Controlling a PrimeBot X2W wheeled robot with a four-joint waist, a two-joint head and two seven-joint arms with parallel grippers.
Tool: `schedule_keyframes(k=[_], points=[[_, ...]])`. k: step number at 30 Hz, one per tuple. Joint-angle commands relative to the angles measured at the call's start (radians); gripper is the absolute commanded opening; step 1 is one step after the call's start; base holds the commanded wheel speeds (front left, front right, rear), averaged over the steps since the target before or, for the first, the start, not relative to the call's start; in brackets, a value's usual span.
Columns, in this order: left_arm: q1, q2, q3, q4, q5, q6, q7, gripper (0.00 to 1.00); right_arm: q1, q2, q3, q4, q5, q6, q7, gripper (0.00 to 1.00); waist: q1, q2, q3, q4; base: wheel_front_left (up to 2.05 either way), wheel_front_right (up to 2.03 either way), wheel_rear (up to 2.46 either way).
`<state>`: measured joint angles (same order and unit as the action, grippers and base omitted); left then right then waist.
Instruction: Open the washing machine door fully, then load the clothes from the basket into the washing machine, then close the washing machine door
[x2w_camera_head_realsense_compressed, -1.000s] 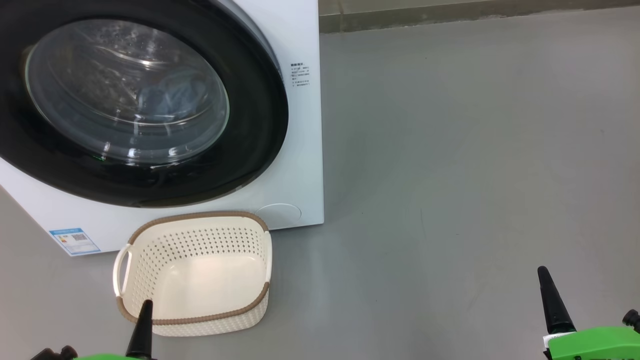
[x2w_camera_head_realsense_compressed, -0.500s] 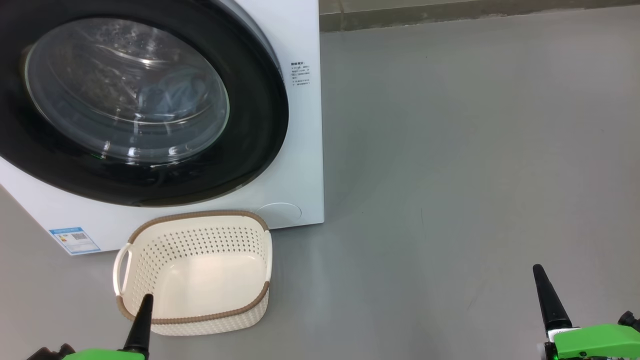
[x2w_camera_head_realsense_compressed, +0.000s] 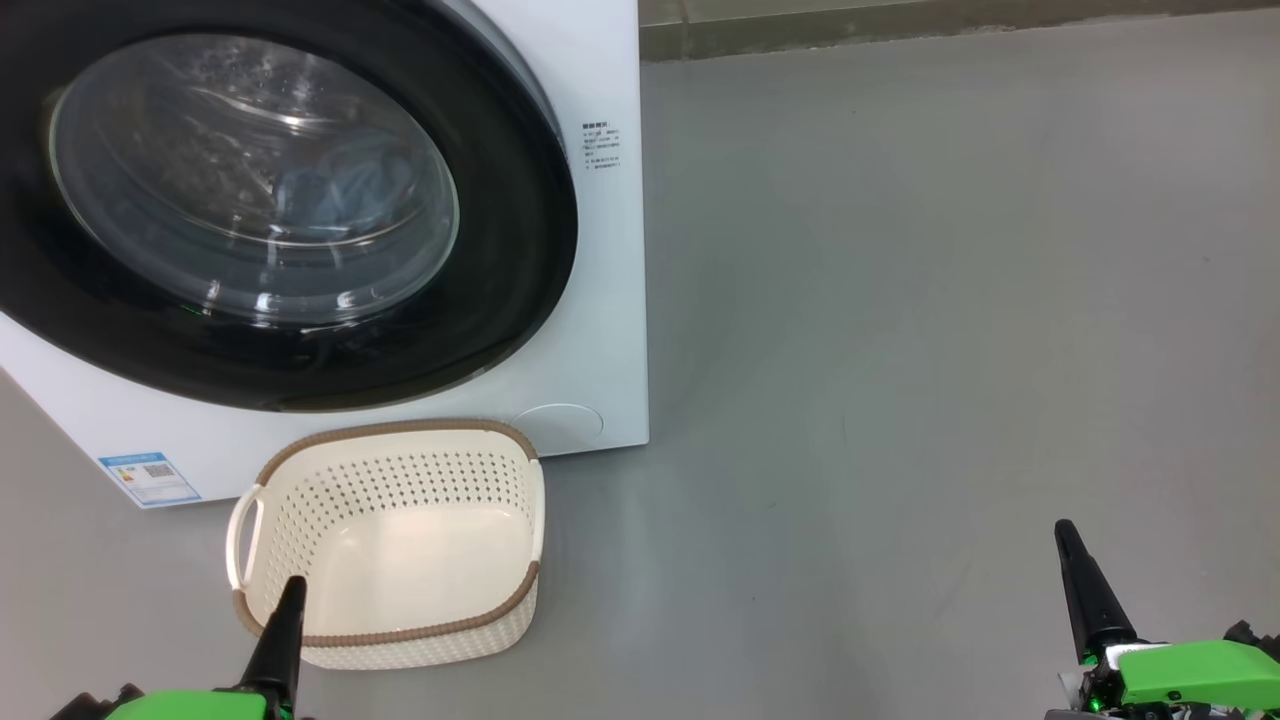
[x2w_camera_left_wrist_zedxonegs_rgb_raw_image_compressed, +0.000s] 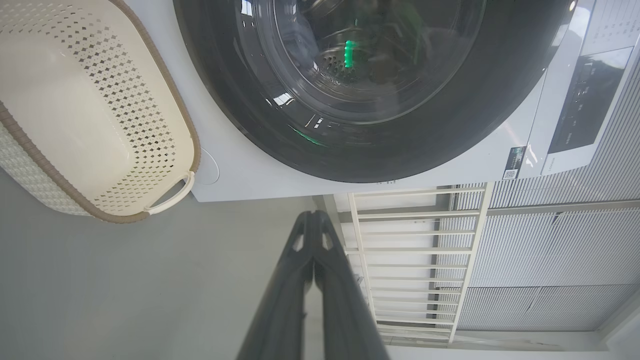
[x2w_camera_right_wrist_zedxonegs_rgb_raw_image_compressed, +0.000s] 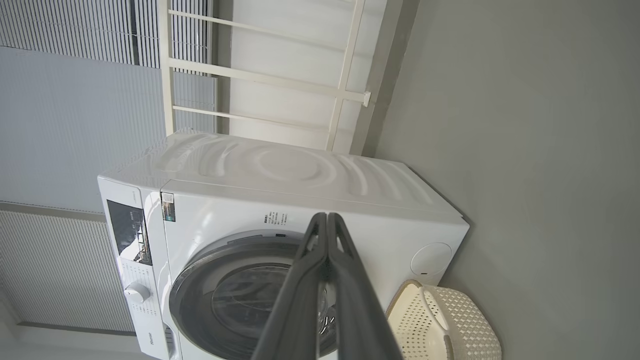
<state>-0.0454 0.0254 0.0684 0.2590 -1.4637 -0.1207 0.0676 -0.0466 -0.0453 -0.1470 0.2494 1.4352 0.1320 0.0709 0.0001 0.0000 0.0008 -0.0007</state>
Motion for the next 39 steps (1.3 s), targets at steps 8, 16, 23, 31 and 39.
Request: schedule_keyframes(k=[8,16,23,31,39], points=[[-0.057,0.026,0.040,-0.015,-0.106,-0.010,0.033,0.00,-0.056,-0.005,0.030,-0.010,0.126,-0.001,0.031,0.00,0.0000,0.0000,0.002,0.001,0.00,0.00,0.00],[-0.063,0.026,0.044,-0.014,-0.146,-0.010,0.045,0.00,-0.061,-0.005,0.033,-0.005,0.173,-0.001,0.043,0.00,0.0000,0.0000,0.002,0.001,0.00,0.00,0.00],[-0.063,0.026,0.045,-0.014,-0.145,-0.010,0.045,0.00,-0.061,-0.005,0.033,-0.005,0.173,-0.001,0.043,0.00,0.0000,0.0000,0.002,0.001,0.00,0.00,0.00],[-0.063,0.026,0.045,-0.014,-0.145,-0.010,0.045,0.00,-0.061,-0.005,0.033,-0.005,0.173,-0.001,0.043,0.00,0.0000,0.0000,0.002,0.001,0.00,0.00,0.00],[-0.063,0.026,0.045,-0.014,-0.145,-0.010,0.045,0.00,-0.061,-0.005,0.033,-0.005,0.173,-0.001,0.043,0.00,0.0000,0.0000,0.002,0.001,0.00,0.00,0.00]])
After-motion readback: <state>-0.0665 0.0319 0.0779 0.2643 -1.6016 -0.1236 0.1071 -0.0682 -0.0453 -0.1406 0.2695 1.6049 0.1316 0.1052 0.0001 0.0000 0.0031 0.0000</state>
